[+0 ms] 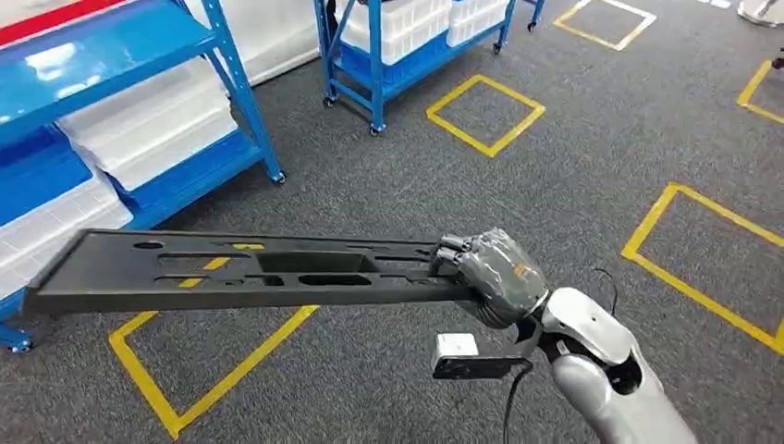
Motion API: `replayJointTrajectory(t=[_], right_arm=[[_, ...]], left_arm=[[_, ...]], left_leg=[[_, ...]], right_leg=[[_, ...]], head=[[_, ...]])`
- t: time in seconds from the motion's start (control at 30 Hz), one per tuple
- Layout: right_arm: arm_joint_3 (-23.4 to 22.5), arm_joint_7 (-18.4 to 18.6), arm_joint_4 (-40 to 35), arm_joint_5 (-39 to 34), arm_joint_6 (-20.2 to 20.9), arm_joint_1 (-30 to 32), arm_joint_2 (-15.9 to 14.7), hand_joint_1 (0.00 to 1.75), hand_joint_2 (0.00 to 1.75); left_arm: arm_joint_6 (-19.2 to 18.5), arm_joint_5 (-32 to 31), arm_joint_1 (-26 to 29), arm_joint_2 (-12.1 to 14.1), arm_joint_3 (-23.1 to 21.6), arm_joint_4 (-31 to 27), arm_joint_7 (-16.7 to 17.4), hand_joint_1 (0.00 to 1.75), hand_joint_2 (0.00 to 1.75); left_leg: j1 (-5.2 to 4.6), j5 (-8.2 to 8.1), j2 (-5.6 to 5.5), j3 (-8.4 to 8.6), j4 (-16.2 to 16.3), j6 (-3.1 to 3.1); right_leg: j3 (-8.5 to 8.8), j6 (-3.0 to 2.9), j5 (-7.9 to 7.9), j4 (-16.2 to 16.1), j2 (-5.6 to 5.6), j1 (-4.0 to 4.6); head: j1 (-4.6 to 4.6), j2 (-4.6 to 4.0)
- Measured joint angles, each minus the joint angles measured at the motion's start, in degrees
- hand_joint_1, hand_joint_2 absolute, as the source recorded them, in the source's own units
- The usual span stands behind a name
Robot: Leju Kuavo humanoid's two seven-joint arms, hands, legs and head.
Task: Take the parts from the cabinet and place them on the table.
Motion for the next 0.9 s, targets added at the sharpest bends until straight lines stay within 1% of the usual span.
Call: replayJointTrajectory(t=[0.03, 0.07, 0.1, 0.13, 0.17, 0.2, 0.23, 0.27, 0.3, 0.33, 0.37, 0.4, 0.43, 0.47, 0.5, 0.53, 0.57, 0.6, 0.63, 0.67, 0.7, 0.73, 0.77, 0.8, 0.83, 0.87, 0.9], right_arm=[[0.7, 0.2, 0.9, -0.2, 0.0, -1.5, 0.0, 1.75, 1.75], [0.9, 0.3, 1.2, -0.3, 0.0, -2.2, 0.0, 1.75, 1.75], [1.1, 0.4, 1.4, -0.4, 0.0, -2.6, 0.0, 1.75, 1.75], [1.3, 0.4, 1.7, -0.6, 0.1, -3.3, -0.3, 1.75, 1.75], [1.7, 0.4, 1.9, -0.6, 0.1, -3.7, -0.3, 1.75, 1.75], [2.1, 0.4, 2.4, -0.7, 0.2, -4.4, -0.3, 1.75, 1.75], [2.4, 0.4, 2.7, -0.7, 0.2, -4.7, -0.3, 1.75, 1.75], [2.4, 0.4, 3.0, -0.7, 0.2, -4.7, -0.3, 1.75, 1.75], [2.5, 0.4, 3.3, -0.7, 0.2, -4.7, -0.3, 1.75, 1.75], [2.6, 0.4, 3.5, -0.7, 0.3, -4.7, -0.3, 1.75, 1.75], [2.8, 0.4, 3.6, -0.7, 0.3, -4.7, -0.3, 1.75, 1.75], [2.9, 0.4, 3.6, -0.7, 0.3, -4.7, -0.3, 1.75, 1.75], [3.0, 0.4, 3.7, -0.7, 0.3, -4.8, -0.3, 1.75, 1.75], [3.1, 0.5, 3.8, -0.7, 0.3, -5.0, -0.3, 1.75, 1.75], [3.2, 0.7, 3.8, -0.5, 0.2, -5.0, -0.3, 1.75, 1.75], [3.2, 0.9, 3.8, -0.2, 0.2, -4.8, -0.3, 1.75, 1.75], [3.2, 1.1, 3.7, 0.1, 0.1, -4.5, -0.3, 1.75, 1.75], [3.0, 1.5, 3.5, 0.5, 0.1, -4.2, -0.3, 1.75, 1.75], [2.8, 1.7, 3.3, 0.8, 0.1, -3.9, -0.3, 1.75, 1.75], [2.7, 1.8, 3.0, 1.0, 0.1, -3.8, -0.3, 1.75, 1.75], [2.7, 2.0, 2.8, 1.2, 0.2, -3.7, -0.3, 1.75, 1.75], [2.7, 2.2, 2.7, 1.5, 0.2, -3.3, -0.1, 1.75, 1.75], [2.6, 2.4, 2.5, 1.7, 0.2, -2.8, 0.0, 1.75, 1.75], [2.5, 2.7, 2.4, 1.9, 0.2, -2.3, 0.1, 1.75, 1.75], [2.3, 3.1, 2.1, 2.3, 0.2, -1.9, 0.1, 1.75, 1.75], [2.1, 3.4, 1.7, 2.5, 0.2, -1.6, 0.1, 1.75, 1.75], [1.8, 3.6, 1.1, 2.8, 0.2, -1.3, 0.1, 1.75, 1.75]], left_arm=[[-0.3, 1.2, -0.2, 0.0, 0.8, 0.0, -0.3, 0.00, 1.75], [-0.4, 1.7, -0.2, 0.0, 1.1, 0.0, -0.4, 0.00, 1.75], [-0.5, 2.2, -0.2, 0.0, 1.4, 0.0, -0.6, 0.00, 1.75], [-0.6, 2.6, -0.2, 0.0, 1.8, 0.0, -0.7, 0.00, 1.75], [-0.9, 2.7, -0.1, 0.0, 1.9, 0.0, -0.7, 0.00, 1.75], [-1.1, 2.9, 0.0, 0.0, 2.1, 0.0, -0.9, 0.00, 1.75], [-1.1, 3.2, 0.1, 0.0, 2.1, 0.0, -1.1, 0.00, 1.75], [-1.1, 3.2, 0.2, 0.0, 2.1, 0.0, -1.5, 0.00, 1.75], [-1.0, 3.2, 0.4, 0.0, 2.0, 0.0, -2.0, 0.00, 1.75], [-0.9, 3.2, 0.4, 0.0, 2.0, 0.0, -2.3, 0.00, 1.75], [-0.9, 3.2, 0.5, 0.0, 2.0, 0.0, -2.5, 0.00, 1.75], [-0.9, 3.2, 0.5, 0.0, 2.0, 0.0, -2.8, 0.00, 1.75], [-0.9, 3.2, 0.6, 0.2, 2.0, 0.0, -2.9, 0.00, 1.75], [-0.9, 3.2, 0.6, 0.1, 2.0, 0.0, -3.0, 0.00, 1.75], [-0.7, 3.2, 0.6, 0.1, 2.0, 0.0, -3.3, 0.00, 1.75], [-0.5, 3.2, 0.6, 0.1, 2.0, 0.0, -3.6, 0.00, 1.75], [-0.5, 3.2, 0.5, 0.1, 1.9, 0.0, -3.8, 0.00, 1.75], [-0.9, 2.8, 0.5, 0.0, 1.7, 0.0, -3.8, 0.00, 1.75], [-1.3, 2.5, 0.5, 0.0, 1.4, 0.0, -3.8, 0.00, 1.75], [-1.8, 2.2, 0.4, 0.1, 1.1, 0.0, -4.0, 0.00, 1.75], [-2.4, 2.0, 0.5, 0.3, 0.6, 0.0, -4.0, 0.00, 1.75], [-2.9, 1.8, 0.6, 0.5, 0.4, 0.0, -4.0, 0.00, 1.75], [-3.5, 1.5, 0.6, 0.7, 0.1, 0.0, -4.0, 0.00, 1.75], [-3.7, 1.3, 0.6, 0.8, -0.2, 0.0, -4.0, 0.00, 1.75], [-4.3, 0.8, 0.6, 1.0, -0.9, 0.0, -4.0, 0.00, 1.75], [-4.5, 0.6, 0.6, 1.2, -1.3, 0.0, -4.1, 0.00, 1.75], [-4.8, 0.1, 0.6, 1.3, -1.8, 0.0, -4.2, 0.00, 1.75]], left_leg=[[-0.02, -0.06, 0.86, 0.33, -0.1, -0.28], [0.05, -0.18, 1.24, 0.47, 0.0, -0.54], [0.49, -1.08, -0.10, 0.22, 0.7, -1.05], [0.49, -2.73, -2.60, -0.80, 3.1, -1.24], [0.46, -4.52, -3.56, -2.34, 6.3, -1.28], [0.46, -6.89, -4.09, -5.03, 11.6, -1.31], [0.45, -8.39, -4.24, -7.36, 16.1, -1.27], [0.45, -8.35, -4.27, -8.86, 18.4, -1.17], [0.43, -7.00, -4.31, -8.99, 17.8, -0.98], [0.41, -4.80, -4.44, -8.11, 15.1, -0.76], [0.41, -1.88, -4.88, -6.23, 10.5, -0.49], [0.42, 1.09, -6.38, -3.99, 5.2, -0.17], [0.55, 1.09, -9.93, -3.11, 2.6, 0.19], [0.68, 1.17, -9.91, -2.81, 1.3, 0.09], [0.35, 1.22, -9.34, -2.90, 1.5, 0.16], [0.10, 1.20, -8.73, -2.64, 1.5, 0.42], [0.10, 1.46, -8.10, -2.34, 1.1, 0.87], [0.65, 2.10, -7.24, -1.91, 0.2, 1.45], [0.51, 2.30, -6.63, -1.73, -0.2, 1.68], [0.47, 2.38, -5.97, -1.77, -0.3, 1.95], [0.37, 2.36, -5.25, -1.85, -0.3, 1.95], [0.27, 2.31, -4.54, -1.87, -0.3, 2.01], [0.26, 2.25, -3.70, -1.92, -0.3, 2.10], [0.26, 2.21, -3.12, -1.91, -0.3, 2.08], [0.26, 2.15, -2.46, -1.88, -0.2, 2.00], [0.26, 2.05, -1.83, -1.83, -0.2, 1.94], [0.25, 1.89, -1.24, -1.69, -0.2, 1.74]], right_leg=[[-0.15, -0.28, -0.04, 0.0, 0.73, 0.15], [-0.16, -0.64, 0.10, -0.1, 1.17, 0.20], [0.06, -1.22, 0.31, -0.6, 1.47, -0.02], [0.06, -1.53, 0.32, -0.6, 1.79, 0.06], [-0.02, -1.74, 0.35, -0.6, 2.08, 0.13], [-0.05, -1.95, 0.38, -0.6, 2.68, 0.31], [-0.05, -2.05, 0.36, -0.6, 3.28, 0.50], [-0.01, -2.08, 0.36, -0.5, 3.95, 0.65], [0.05, -2.08, 0.36, -0.5, 4.61, 0.74], [0.08, -2.08, 0.36, -0.5, 5.34, 0.78], [0.15, -2.08, 0.36, -0.4, 6.17, 0.83], [0.16, -2.06, 0.35, -0.2, 6.95, 0.84], [-0.08, -1.89, 0.38, -0.1, 7.44, 0.82], [-0.44, -1.60, 0.48, 0.2, 8.39, 0.75], [-0.63, -1.20, 0.72, 0.1, 8.73, 0.36], [-0.70, -0.75, 0.87, -0.2, 9.49, 0.09], [-0.72, -0.26, 1.12, -0.4, 10.20, 0.02], [-0.87, -0.05, 0.98, -0.3, 10.21, 0.24], [-1.40, 0.00, -0.13, 1.0, 7.66, 0.42], [-2.83, 0.10, -2.25, 4.2, 5.83, 0.41], [-5.08, 0.30, -4.65, 9.0, 4.83, 0.25], [-6.98, 0.47, -6.32, 13.1, 4.44, 0.04], [-8.33, 0.66, -7.00, 16.0, 4.23, -0.13], [-8.19, 0.76, -6.38, 15.9, 4.04, -0.28], [-6.86, 0.79, -4.71, 13.6, 3.79, -0.42], [-4.54, 0.74, -2.61, 9.5, 3.28, -0.46], [-1.49, 0.53, -0.46, 4.2, 1.87, -0.39]], head=[[-0.02, 0.00], [0.00, 0.00], [0.00, 0.00], [-0.02, 0.00], [-0.02, 0.00], [-0.02, 0.00], [-0.02, 0.00], [0.00, 0.00], [0.00, 0.00], [-0.02, 0.00], [0.00, 0.00], [-0.02, 0.00], [0.02, 0.00], [0.00, 0.00], [0.00, 0.00], [-0.02, 0.00], [0.00, 0.00], [0.00, 0.00], [0.02, 0.00], [0.00, 0.00], [0.02, 0.00], [0.00, 0.00], [0.00, 0.00], [0.00, 0.00], [0.00, 0.00], [0.00, 0.00], [0.00, 0.00]])
